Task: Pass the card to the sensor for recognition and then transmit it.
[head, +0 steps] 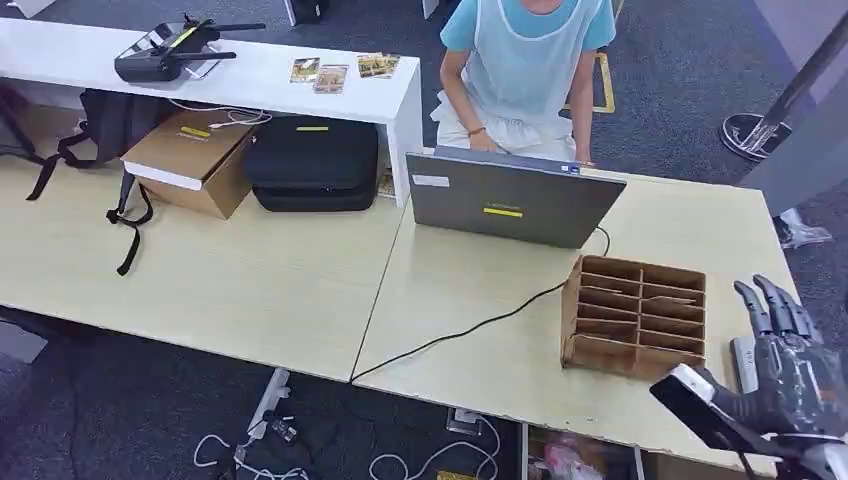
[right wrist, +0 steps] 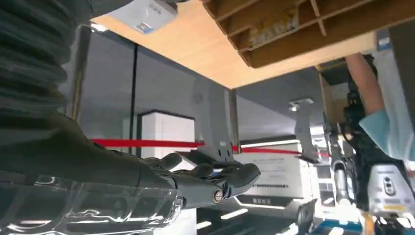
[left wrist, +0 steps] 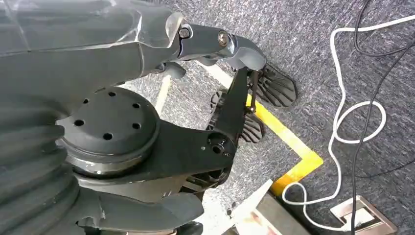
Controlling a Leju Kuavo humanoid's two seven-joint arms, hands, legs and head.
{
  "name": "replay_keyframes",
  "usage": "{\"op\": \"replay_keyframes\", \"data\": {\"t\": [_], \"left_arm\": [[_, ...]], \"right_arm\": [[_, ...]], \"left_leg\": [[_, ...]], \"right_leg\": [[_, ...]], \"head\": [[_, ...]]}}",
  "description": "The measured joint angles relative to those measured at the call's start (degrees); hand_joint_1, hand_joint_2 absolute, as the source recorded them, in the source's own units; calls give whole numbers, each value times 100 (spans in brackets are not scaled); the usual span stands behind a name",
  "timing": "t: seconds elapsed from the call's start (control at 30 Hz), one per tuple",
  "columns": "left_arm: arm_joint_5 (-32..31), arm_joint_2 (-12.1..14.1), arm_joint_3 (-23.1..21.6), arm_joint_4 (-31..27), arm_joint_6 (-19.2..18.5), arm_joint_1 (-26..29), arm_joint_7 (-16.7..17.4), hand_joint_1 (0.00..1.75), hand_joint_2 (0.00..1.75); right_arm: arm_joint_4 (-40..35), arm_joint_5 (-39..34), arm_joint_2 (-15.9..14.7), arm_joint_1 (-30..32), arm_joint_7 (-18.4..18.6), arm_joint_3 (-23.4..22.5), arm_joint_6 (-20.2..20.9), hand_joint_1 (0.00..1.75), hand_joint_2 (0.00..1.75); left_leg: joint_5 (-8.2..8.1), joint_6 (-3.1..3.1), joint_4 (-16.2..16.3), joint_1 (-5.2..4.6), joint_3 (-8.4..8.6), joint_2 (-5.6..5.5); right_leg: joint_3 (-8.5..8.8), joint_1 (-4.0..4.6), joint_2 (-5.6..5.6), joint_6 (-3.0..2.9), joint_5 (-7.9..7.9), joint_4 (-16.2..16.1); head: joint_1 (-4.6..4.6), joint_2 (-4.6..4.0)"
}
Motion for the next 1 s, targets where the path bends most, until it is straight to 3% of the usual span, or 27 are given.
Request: {"op": "replay_keyframes", "data": {"t": [0.27, 0.57, 0.8, 1.0], "left_arm": [[-74, -2, 79, 0, -33, 22, -2, 0, 175], [-339, -20, 118, -162, -214, 403, 0, 0, 175], [-533, -61, 258, -380, -127, 482, 0, 0, 175], [-695, -105, 352, -426, -96, 475, 0, 0, 175]], "right_arm": [[-166, -79, 50, 229, 186, -262, 555, 0, 175], [-4, 282, 125, 289, 203, -220, 505, 0, 175], [326, 934, 372, 27, 218, 57, 502, 0, 175], [621, 1041, 610, -126, 216, 206, 483, 0, 175]], "left_leg": [[0, 0, 0, 0, 2, 9], [-3, -2, 0, 0, 3, 14], [-3, -1, -2, 1, 3, 13], [0, 0, -2, 0, 5, 11]], "right_leg": [[0, 0, 9, 0, 0, 0], [-2, 0, 16, 0, 0, 0], [0, 1, 14, -1, -1, 1], [2, 0, 11, -1, 0, 1]], "head": [[0, 0], [0, 0], [2, 0], [0, 0]]}}
